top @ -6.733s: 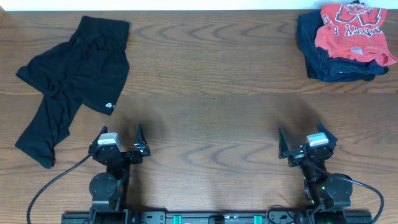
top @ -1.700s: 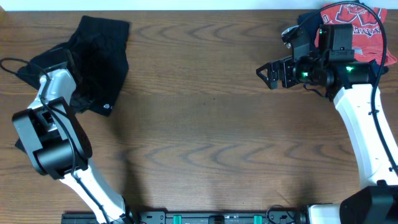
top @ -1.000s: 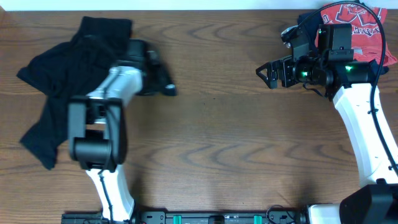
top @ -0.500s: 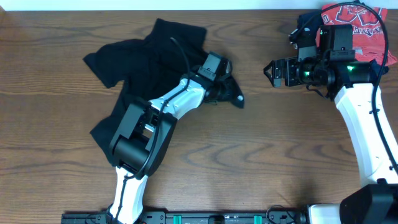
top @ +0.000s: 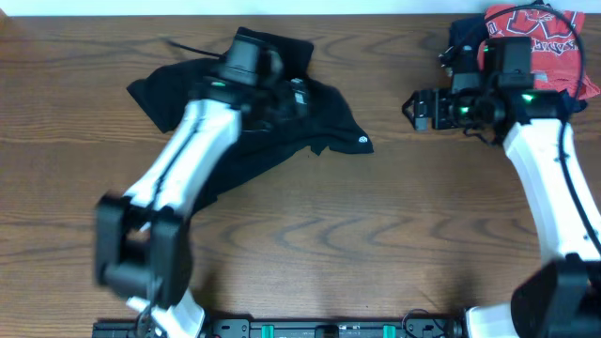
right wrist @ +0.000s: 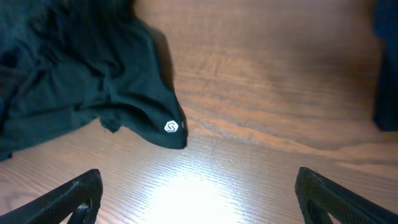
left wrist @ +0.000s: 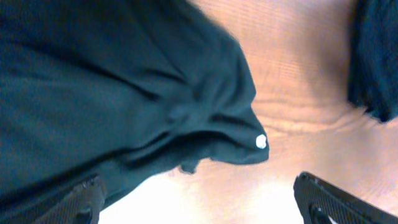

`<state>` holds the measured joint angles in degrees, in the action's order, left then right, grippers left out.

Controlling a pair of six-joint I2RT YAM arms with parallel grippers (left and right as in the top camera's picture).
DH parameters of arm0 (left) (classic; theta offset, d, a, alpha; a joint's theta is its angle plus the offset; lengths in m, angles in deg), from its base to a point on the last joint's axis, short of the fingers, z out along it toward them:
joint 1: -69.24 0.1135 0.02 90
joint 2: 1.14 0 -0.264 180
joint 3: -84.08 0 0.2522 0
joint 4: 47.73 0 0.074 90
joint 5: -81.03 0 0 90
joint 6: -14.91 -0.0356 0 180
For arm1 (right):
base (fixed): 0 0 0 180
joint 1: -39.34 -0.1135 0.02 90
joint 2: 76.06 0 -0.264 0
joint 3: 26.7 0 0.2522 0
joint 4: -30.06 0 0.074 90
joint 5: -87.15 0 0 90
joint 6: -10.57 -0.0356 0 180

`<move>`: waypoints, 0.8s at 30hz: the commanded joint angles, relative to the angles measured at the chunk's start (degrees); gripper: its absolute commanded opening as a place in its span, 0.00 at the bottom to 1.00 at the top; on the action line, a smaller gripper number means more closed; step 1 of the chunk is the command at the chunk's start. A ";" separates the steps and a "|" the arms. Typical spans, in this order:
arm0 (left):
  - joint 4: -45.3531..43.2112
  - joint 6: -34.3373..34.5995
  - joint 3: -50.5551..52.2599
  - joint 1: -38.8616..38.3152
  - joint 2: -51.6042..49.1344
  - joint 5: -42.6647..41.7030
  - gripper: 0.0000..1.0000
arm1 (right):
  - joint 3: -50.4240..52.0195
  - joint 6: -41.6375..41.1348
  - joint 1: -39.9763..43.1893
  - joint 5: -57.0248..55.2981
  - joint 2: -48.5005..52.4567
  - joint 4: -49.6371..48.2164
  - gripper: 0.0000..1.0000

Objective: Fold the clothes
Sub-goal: 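Drag the black shirt rightward to the table center with the left gripper, then grasp the shirt's right corner with the right gripper, left holds other side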

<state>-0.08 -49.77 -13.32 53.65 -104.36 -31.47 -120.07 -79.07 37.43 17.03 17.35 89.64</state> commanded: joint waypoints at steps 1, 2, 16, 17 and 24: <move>5.53 -5.60 -0.72 2.75 5.38 -0.46 0.98 | -0.87 -1.05 -2.29 0.09 3.98 0.17 0.95; 7.74 -6.64 -0.72 3.48 6.45 -0.44 0.98 | -0.87 -1.18 -2.80 0.09 5.01 0.00 0.94; 27.78 -12.15 2.67 7.10 8.11 15.89 0.98 | -0.87 -3.34 -11.41 0.37 20.92 -9.66 0.71; 27.85 -12.17 2.75 7.91 8.11 15.96 0.98 | -0.87 -3.34 -12.13 0.37 21.70 -10.32 0.70; 28.22 -12.20 2.80 11.28 8.11 18.88 0.98 | -0.87 -5.92 -16.00 -5.86 25.64 -12.68 0.70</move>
<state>27.59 -61.22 -10.85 64.20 -95.64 -16.06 -120.14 -82.35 22.80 15.70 41.48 77.34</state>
